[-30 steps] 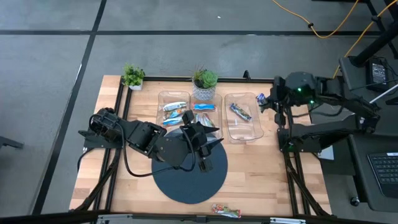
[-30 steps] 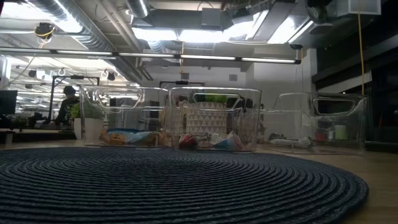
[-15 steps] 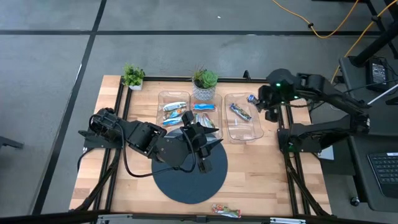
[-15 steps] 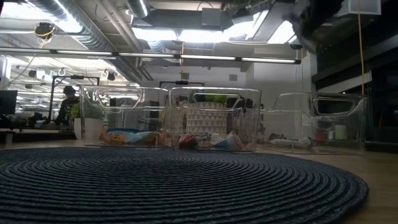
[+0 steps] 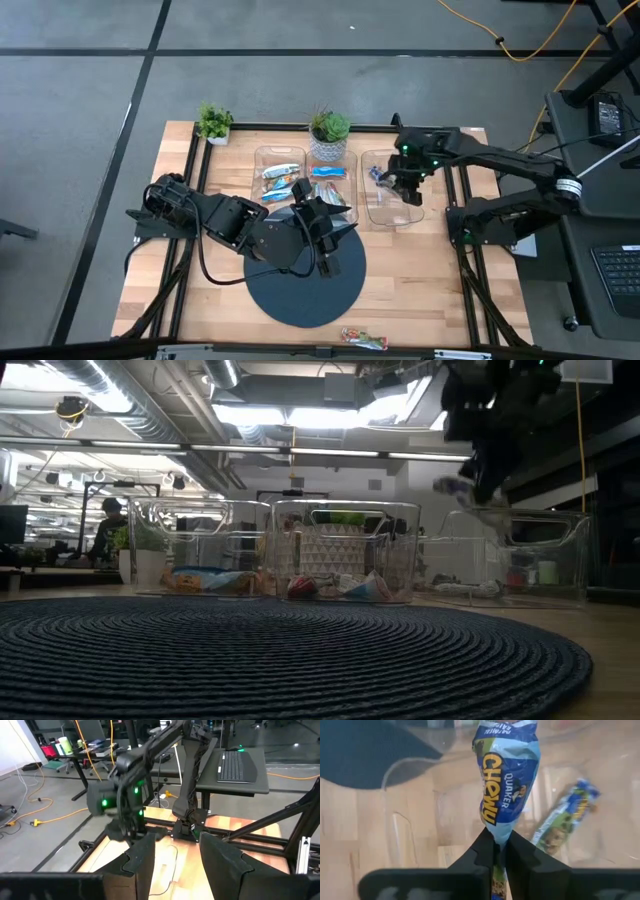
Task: Pick and place Granola Bars by type
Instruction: Put the blue granola bar into the right transparent bin, then put the red granola bar into the middle transparent bin
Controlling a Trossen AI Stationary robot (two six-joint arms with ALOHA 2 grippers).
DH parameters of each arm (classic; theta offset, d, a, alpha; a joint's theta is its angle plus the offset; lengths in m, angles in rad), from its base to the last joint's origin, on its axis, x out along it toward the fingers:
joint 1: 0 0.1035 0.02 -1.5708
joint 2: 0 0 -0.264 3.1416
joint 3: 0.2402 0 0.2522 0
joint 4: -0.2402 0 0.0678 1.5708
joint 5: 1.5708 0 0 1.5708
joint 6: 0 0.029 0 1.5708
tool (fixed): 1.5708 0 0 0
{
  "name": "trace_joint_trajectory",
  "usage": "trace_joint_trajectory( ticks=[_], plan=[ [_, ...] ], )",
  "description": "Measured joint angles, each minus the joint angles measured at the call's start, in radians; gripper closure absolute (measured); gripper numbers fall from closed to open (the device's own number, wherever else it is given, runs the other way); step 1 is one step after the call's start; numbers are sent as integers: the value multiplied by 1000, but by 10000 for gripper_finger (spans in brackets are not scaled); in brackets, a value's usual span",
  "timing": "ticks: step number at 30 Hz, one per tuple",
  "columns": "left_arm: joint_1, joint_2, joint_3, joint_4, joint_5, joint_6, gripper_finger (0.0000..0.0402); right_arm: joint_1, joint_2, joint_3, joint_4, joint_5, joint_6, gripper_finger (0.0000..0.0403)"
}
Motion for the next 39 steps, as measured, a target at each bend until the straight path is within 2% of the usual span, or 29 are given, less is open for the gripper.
trace_joint_trajectory(
  ticks=[6, 13, 22, 28, 32, 39],
  plan=[
    [0, 0, 0, -1, -1, 0, 255, -12, 88, -77, 67, -9, -15, 360],
    [6, 0, 0, -1, -8, 0, 255, -13, 175, -103, 123, -28, -34, 375],
    [7, 9, -1, -5, -7, 1, 255, -13, 241, -104, 148, -31, -31, 348],
    [15, 21, -1, -20, 8, -7, 255, -13, 235, -104, 149, -35, -15, 344],
    [19, 25, -1, -51, 3, -29, 255, -13, 213, -104, 142, -75, -7, 328],
    [19, 24, -1, -109, -54, -42, 255, 9, 109, -104, 87, -88, -1, 300]
  ],
)
